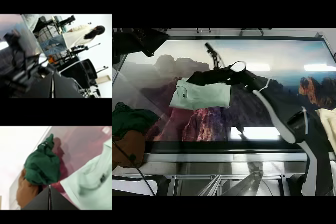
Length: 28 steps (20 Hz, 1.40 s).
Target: Fold the shirts.
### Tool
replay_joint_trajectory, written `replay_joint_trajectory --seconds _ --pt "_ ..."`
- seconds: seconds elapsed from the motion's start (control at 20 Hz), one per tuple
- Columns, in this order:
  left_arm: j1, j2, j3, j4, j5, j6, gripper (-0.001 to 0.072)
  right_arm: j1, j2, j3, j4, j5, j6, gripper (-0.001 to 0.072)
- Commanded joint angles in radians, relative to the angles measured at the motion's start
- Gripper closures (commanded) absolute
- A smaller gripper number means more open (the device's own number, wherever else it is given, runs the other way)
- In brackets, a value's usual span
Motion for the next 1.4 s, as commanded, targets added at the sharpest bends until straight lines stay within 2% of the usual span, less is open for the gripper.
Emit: replay_joint_trajectory --seconds 0.0,0.15,0.2,0.25,0.3,0.55,0.8,0.85,0.9,0.95,1.0,1.05,1.15,1.25,1.35 --pt "0.002 0.010 -0.062 0.003 -0.048 0.027 0.0704 -0.153 0.127 -0.116 -0.107 0.178 0.149 0.0694" --pt "0.000 0.010 -0.063 0.000 -0.092 0.037 0.0704 -0.254 0.240 -0.300 -0.365 0.181 0.282 0.0690" --pt "-0.001 0.009 -0.063 0.001 -0.091 0.044 0.0704 -0.272 0.246 -0.349 -0.421 0.175 0.314 0.0516" --pt "-0.002 0.009 -0.063 0.002 -0.089 0.051 0.0704 -0.282 0.240 -0.385 -0.453 0.153 0.343 0.0133" --pt "-0.004 0.009 -0.063 0.001 -0.090 0.057 0.0704 -0.283 0.225 -0.412 -0.470 0.122 0.373 0.0021" --pt "-0.021 0.009 -0.063 0.004 -0.100 0.072 0.0703 -0.235 0.098 -0.419 -0.439 0.008 0.429 0.0021" --pt "-0.033 0.009 -0.063 0.005 -0.101 0.087 0.0704 -0.164 0.033 -0.417 -0.238 -0.079 0.348 0.0025" --pt "-0.033 0.009 -0.063 0.005 -0.101 0.087 0.0703 -0.156 0.029 -0.417 -0.194 -0.091 0.337 0.0120" --pt "-0.033 0.009 -0.064 0.005 -0.101 0.087 0.0703 -0.151 0.028 -0.417 -0.138 -0.093 0.291 0.0355" --pt "-0.033 0.009 -0.064 0.004 -0.101 0.087 0.0704 -0.149 0.029 -0.417 -0.058 -0.089 0.233 0.0500" --pt "-0.033 0.009 -0.064 0.005 -0.101 0.087 0.0703 -0.149 0.030 -0.417 0.027 -0.071 0.182 0.0698" --pt "-0.033 0.009 -0.064 0.004 -0.101 0.086 0.0704 -0.151 0.041 -0.417 0.089 -0.042 0.143 0.0692" --pt "-0.033 0.009 -0.064 0.004 -0.101 0.086 0.0704 -0.169 0.109 -0.417 0.060 0.003 0.129 0.0693" --pt "-0.033 0.009 -0.064 0.004 -0.108 0.084 0.0704 -0.216 0.241 -0.417 -0.063 0.048 0.176 0.0694" --pt "-0.033 0.009 -0.064 0.004 -0.139 0.081 0.0704 -0.300 0.428 -0.417 -0.277 0.087 0.301 0.0693"
